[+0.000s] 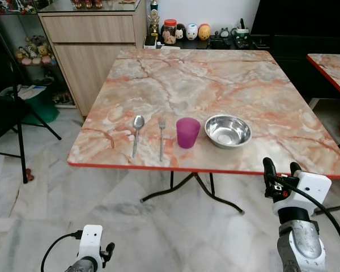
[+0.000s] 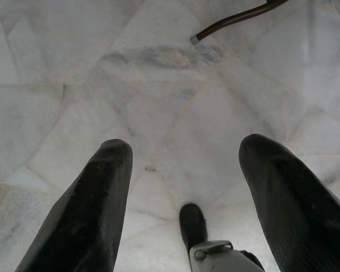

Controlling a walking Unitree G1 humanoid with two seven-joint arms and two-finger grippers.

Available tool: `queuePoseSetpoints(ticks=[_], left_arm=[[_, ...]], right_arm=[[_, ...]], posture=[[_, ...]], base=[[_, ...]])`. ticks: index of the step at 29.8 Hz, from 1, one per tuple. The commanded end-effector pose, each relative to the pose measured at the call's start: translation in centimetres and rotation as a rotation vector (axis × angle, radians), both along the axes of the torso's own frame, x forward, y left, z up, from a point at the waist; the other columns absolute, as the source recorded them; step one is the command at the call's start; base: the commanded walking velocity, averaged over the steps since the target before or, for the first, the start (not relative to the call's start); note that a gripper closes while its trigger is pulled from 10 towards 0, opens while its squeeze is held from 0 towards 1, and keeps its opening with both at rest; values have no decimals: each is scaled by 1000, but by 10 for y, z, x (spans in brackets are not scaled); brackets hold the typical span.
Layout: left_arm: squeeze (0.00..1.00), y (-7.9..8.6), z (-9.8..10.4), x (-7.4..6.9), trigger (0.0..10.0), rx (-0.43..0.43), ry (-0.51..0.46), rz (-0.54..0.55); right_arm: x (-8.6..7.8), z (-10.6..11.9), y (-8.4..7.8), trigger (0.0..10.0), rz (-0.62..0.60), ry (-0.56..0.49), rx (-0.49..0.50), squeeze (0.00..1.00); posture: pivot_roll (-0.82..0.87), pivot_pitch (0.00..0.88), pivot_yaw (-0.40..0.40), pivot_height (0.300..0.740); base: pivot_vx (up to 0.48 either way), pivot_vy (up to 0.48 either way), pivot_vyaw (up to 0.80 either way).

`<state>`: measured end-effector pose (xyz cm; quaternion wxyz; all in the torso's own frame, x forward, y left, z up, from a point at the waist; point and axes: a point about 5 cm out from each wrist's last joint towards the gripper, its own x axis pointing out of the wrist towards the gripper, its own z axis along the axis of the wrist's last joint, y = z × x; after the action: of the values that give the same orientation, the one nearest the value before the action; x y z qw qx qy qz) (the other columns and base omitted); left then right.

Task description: Setting the table

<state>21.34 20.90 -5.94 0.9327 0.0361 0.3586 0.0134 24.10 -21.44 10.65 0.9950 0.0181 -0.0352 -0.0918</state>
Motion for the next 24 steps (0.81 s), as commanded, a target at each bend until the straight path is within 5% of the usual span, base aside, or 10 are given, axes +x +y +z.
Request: queuePoseSetpoints(ticks=[1,19,24], left_arm=[[0,-1,-1,-1,10000,2,4,-5],[0,0,-1,-1,10000,3,4,-8],[0,0,-1,-2,10000,4,1,-5]], right_arm=[[0,3,0,10000,-1,-12,2,0],[3,6,0,10000,-1,-27,-1,0],[3,8,0,10000,1,-31,-2,0]], posture=[[-10,41,-3,740],[-9,41,-5,740],[-10,42,-5,740]], base=[[307,0,0],[307,0,0],[0,0,0]])
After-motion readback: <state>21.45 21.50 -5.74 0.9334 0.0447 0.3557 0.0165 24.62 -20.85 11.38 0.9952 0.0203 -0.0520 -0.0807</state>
